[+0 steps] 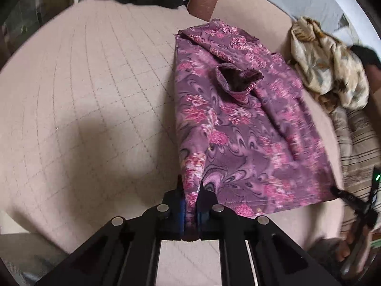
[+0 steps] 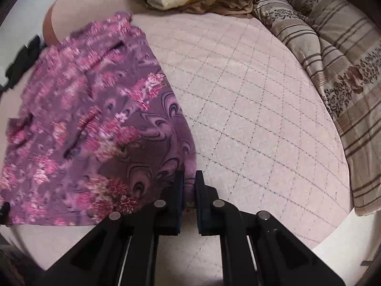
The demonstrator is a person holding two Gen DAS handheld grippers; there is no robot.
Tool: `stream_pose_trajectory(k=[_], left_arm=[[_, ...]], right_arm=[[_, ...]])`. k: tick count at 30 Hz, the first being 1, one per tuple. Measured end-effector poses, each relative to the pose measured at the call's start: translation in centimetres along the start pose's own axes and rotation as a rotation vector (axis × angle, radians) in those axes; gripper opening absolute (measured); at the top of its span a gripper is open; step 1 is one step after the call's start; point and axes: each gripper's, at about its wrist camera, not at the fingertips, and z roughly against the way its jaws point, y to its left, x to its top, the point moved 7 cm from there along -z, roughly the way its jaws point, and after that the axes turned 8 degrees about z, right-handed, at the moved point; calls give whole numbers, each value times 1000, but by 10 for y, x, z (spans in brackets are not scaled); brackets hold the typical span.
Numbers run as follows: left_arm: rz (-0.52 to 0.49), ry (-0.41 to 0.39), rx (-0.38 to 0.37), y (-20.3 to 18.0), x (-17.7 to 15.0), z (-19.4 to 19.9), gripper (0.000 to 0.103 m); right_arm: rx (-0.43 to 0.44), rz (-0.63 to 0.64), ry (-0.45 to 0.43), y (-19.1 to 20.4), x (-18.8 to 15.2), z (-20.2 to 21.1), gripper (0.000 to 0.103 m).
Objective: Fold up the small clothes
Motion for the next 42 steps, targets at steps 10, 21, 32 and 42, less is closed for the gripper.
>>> stream_pose_trajectory(k=[10, 21, 32, 42], left_arm=[[-10, 30, 13, 45, -24, 62, 6], [9, 39, 33, 85, -71, 91, 24], [-179, -159, 89, 42, -11, 128, 79], [-246, -202, 54, -36, 133, 58, 92]], right_arm=[[73, 50, -23, 15, -60, 74, 8], [162, 82, -50, 26, -121, 122, 20], [256, 50, -285, 33, -51, 169, 74], [493, 145, -231, 86, 104, 110, 80]])
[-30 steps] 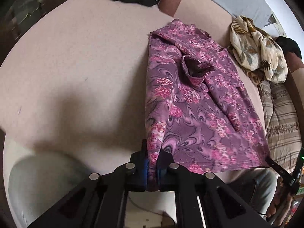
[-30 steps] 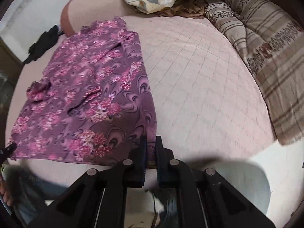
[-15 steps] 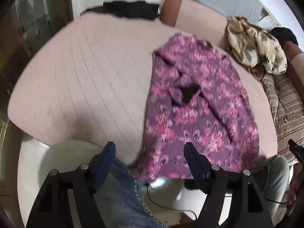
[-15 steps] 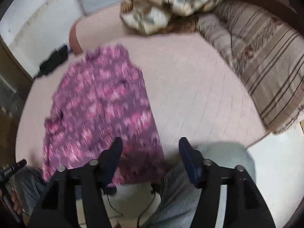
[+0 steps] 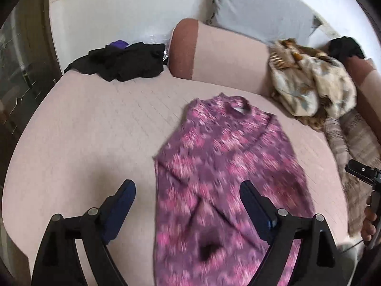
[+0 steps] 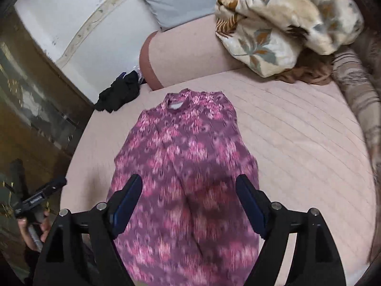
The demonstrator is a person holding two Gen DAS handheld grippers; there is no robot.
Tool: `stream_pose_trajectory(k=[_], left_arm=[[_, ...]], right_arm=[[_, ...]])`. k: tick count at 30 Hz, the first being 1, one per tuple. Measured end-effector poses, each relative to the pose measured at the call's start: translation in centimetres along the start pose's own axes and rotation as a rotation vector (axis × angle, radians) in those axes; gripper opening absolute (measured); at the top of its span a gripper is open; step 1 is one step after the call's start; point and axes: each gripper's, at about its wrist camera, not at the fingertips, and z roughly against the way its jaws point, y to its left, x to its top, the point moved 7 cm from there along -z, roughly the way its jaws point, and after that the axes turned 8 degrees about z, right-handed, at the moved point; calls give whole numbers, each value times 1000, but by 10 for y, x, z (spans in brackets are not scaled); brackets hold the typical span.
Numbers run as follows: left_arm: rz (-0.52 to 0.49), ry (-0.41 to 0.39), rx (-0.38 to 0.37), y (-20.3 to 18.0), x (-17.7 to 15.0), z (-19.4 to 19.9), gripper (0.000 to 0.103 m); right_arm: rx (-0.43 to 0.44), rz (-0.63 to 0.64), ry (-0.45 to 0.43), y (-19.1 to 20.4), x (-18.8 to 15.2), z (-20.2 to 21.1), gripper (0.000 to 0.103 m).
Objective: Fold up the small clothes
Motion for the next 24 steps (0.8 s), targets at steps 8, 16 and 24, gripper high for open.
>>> stream_pose_trajectory(k=[8, 16, 24], left_arm=[[-61, 156, 10, -15, 77, -156, 88], [-30, 280, 2, -17, 125, -278, 83], [10, 363, 14, -16, 145, -311, 33]], right_arm=[[-53, 27, 135, -47, 72, -118, 80], [-62, 30, 236, -106, 143, -232, 79], [-162, 141, 358, -108, 148, -305, 30]])
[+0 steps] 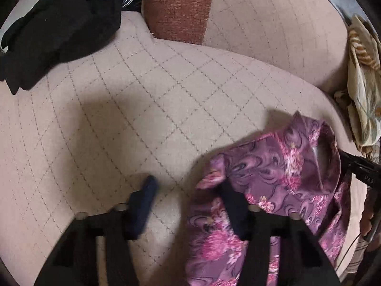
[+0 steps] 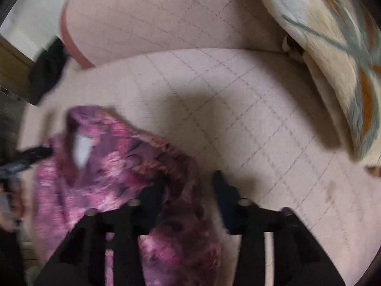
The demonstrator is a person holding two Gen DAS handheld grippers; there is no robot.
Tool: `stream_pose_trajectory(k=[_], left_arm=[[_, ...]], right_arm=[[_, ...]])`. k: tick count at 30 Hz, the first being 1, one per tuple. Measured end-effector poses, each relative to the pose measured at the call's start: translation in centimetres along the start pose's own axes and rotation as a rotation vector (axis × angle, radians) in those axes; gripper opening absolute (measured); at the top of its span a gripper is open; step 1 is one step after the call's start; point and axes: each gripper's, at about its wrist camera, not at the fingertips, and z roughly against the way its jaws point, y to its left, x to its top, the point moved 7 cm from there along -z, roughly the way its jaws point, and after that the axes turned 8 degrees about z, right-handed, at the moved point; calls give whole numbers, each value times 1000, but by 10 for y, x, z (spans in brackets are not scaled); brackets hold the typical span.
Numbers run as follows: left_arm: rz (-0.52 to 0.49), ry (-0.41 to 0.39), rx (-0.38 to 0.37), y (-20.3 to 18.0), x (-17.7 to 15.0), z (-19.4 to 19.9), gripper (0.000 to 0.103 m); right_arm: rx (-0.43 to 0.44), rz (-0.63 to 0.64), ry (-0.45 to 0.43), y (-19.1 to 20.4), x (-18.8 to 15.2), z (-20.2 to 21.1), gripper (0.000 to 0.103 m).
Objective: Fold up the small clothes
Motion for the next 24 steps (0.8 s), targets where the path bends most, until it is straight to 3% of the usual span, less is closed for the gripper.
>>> stream_pose_trajectory(k=[1, 2, 4, 6, 10, 12, 14, 17, 21, 24], left_arm=[[4, 11, -23, -2, 1, 2, 13], [10, 34, -51, -5, 1, 4, 9], [-13, 4, 3, -7, 2, 13, 7], [-29, -53, 8, -12, -1, 36, 6], [-56, -181, -93, -17, -32, 123, 6], [-90, -228, -124, -17, -56, 165, 6], [-118, -280, -175, -15, -97, 216, 6], [-157, -335, -200, -7, -171, 273, 6], [-170, -370, -182, 3, -256, 296, 6], [-161, -342, -173, 11, -314, 277, 6]], right_arm=[[-14, 2, -3, 1, 2, 1, 13], [-5, -1, -1, 3, 3, 3, 6], [-14, -3, 0, 4, 1, 12, 6], [-23, 8, -20, 6, -4, 28, 6], [13, 19, -108, 11, -24, 88, 6], [35, 39, -165, 18, -50, 133, 6], [56, 55, -207, 25, -74, 170, 6], [98, 69, -285, 42, -139, 229, 6], [137, 51, -347, 67, -228, 274, 6], [153, -19, -358, 80, -278, 270, 6]])
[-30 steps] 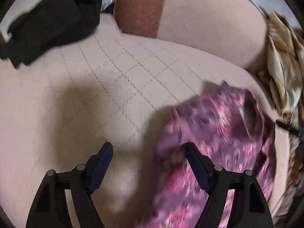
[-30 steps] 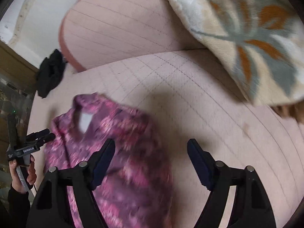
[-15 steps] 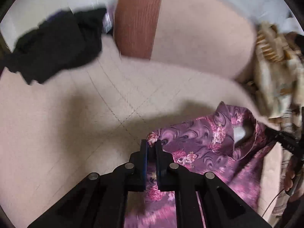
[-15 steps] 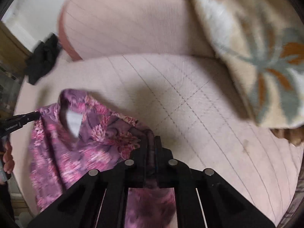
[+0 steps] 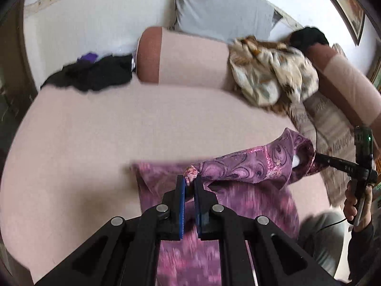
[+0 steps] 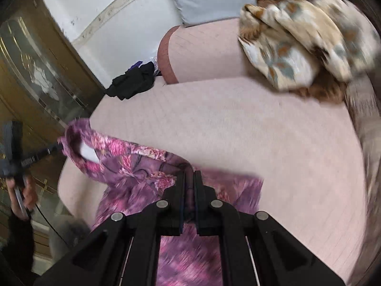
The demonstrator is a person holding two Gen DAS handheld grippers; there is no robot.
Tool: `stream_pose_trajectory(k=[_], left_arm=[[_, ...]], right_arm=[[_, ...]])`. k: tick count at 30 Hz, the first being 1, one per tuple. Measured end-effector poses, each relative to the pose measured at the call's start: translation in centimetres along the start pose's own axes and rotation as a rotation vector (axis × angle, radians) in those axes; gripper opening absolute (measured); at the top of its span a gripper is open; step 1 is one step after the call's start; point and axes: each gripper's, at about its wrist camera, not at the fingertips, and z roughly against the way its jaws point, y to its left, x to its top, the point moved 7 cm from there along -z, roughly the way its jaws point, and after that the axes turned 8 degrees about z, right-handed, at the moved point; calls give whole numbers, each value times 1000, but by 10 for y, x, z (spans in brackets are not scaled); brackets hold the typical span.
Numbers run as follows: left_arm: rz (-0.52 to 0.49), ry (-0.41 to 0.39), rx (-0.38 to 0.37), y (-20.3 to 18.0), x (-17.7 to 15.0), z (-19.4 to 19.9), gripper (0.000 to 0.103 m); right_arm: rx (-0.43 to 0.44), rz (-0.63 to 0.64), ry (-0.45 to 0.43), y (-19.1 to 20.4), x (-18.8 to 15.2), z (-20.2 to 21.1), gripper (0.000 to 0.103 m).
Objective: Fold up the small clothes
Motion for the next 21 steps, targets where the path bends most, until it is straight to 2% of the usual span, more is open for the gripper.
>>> stream_pose_trajectory(k=[2, 5, 7, 9, 10, 13, 17, 20, 21], left_arm=[[46, 74, 10, 9, -45, -17, 6], [88, 181, 80, 24, -101, -56, 6], [109, 213, 97, 26, -120, -68, 6], [142, 200, 64, 21, -127, -61, 6], [152, 182, 42, 17, -129, -53, 6], [165, 158, 47, 15, -137, -41, 6], [203, 235, 61, 28, -161, -57, 8], [227, 298, 129, 41, -173, -68, 12], [235, 294, 125, 43, -172, -67, 16]], right_arm=[[-44, -63, 25, 0, -36, -6, 6], [-56, -177, 73, -11, -87, -27, 6], [-97, -217, 139, -17, -116, -50, 6], [-144, -223, 204, -19, -135, -62, 6], [-158, -212, 209, -16, -137, -60, 6], [-212, -173, 194, -7, -135, -41, 6], [-274, -153, 213, -6, -138, -34, 6], [-279, -181, 262, -14, -149, -46, 6], [-286, -183, 288, -18, -154, -52, 6]])
